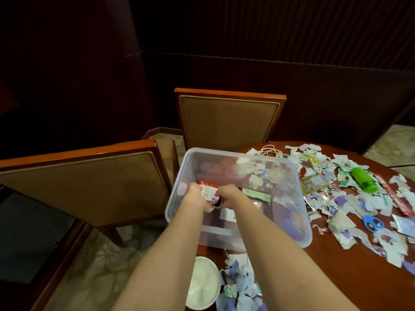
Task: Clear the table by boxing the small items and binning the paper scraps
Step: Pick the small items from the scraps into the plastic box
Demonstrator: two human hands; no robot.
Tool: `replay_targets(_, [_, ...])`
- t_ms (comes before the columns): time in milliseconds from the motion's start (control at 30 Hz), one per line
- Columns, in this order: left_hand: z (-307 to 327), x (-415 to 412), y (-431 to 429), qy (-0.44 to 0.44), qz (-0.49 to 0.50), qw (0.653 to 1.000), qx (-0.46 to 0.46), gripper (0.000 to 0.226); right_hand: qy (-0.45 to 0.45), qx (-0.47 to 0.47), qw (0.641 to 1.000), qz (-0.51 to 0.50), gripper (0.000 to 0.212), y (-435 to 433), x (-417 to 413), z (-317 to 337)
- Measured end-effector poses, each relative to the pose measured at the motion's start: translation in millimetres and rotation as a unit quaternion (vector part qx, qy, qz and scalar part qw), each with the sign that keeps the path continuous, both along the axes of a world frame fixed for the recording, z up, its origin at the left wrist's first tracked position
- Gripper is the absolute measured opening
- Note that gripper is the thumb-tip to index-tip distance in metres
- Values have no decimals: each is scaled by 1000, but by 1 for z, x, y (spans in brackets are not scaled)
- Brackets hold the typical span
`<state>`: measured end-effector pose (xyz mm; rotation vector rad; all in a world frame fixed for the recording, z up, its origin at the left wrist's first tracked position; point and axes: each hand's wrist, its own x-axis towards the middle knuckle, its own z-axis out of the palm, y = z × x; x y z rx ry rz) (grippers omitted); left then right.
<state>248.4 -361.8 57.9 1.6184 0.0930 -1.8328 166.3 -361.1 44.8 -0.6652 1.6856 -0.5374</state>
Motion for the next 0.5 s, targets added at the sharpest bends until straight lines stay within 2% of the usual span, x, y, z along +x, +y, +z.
replay_targets(100, [4, 1, 3, -9, -23, 1000, -5, 35, 5, -9, 1000, -7, 27, -5, -5, -5])
replay_targets(167, [0, 1, 0, -24, -10, 1000, -4, 36, 7, 10, 1000, 5, 17, -2, -7, -2])
replay_targets(267, [0, 1, 0, -41, -8, 999, 8, 35, 24, 0, 999, 21, 13, 2, -8, 0])
replay_targets(400, [5, -1, 3, -53, 5, 999, 9, 20, 64, 27, 996, 58, 26, 7, -10, 7])
replay_targets(500, [8, -2, 7, -51, 30, 998, 16, 19, 77, 15, 997, 27, 33, 9, -18, 10])
